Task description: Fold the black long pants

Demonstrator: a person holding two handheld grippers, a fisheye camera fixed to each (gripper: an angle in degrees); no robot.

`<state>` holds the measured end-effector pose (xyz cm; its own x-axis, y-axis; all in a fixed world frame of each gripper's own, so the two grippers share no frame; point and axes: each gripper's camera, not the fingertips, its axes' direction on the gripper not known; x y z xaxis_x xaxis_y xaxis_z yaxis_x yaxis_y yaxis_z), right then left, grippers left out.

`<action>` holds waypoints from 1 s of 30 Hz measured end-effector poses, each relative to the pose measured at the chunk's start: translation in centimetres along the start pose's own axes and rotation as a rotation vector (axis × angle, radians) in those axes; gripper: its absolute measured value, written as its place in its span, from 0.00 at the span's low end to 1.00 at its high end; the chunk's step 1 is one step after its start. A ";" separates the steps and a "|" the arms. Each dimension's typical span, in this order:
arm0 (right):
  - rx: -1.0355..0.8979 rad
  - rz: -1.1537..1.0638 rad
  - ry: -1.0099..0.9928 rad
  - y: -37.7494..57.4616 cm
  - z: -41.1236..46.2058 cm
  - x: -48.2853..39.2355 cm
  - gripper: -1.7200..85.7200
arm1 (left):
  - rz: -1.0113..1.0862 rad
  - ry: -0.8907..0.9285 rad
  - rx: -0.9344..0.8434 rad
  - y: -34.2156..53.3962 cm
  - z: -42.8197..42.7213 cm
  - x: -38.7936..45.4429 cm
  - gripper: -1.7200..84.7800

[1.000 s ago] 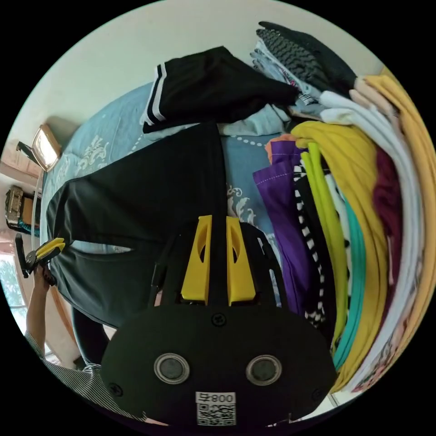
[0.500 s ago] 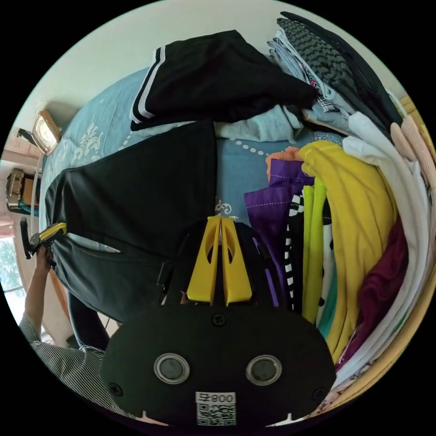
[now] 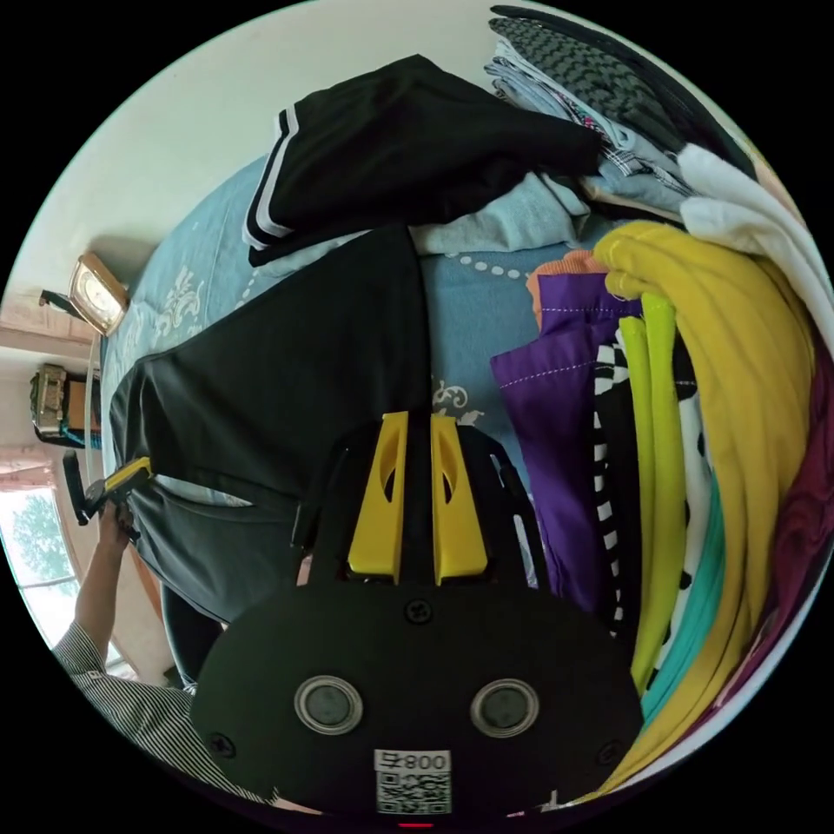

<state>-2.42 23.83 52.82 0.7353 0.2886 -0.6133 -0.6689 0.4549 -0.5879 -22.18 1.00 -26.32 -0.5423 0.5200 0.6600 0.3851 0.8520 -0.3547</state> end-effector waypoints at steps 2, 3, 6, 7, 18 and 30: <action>0.010 0.005 -0.006 -0.3 0.3 0.0 0.08 | 0.003 0.000 0.000 -0.6 0.4 0.1 0.04; 0.020 0.002 -0.002 -0.5 0.4 -0.1 0.08 | 0.007 -0.002 -0.001 -0.8 0.5 0.2 0.04; 0.014 -0.022 0.023 -1.6 0.6 -0.8 0.07 | 0.022 -0.010 -0.007 -1.7 1.0 0.5 0.04; 0.006 -0.032 0.039 -1.9 0.6 -1.1 0.06 | 0.022 -0.008 -0.010 -2.0 1.2 0.5 0.04; -0.039 -0.159 0.152 -9.4 -3.4 -3.2 0.03 | 0.084 0.060 -0.019 -4.8 2.0 1.7 0.03; 0.054 -0.085 0.220 -10.9 -3.1 -3.4 0.03 | 0.129 0.145 -0.058 -6.1 4.2 0.8 0.04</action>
<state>2.06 15.22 59.69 0.7431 0.0593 -0.6666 -0.5944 0.5161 -0.6167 -28.14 -3.49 -26.41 -0.3741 0.6063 0.7017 0.4890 0.7719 -0.4063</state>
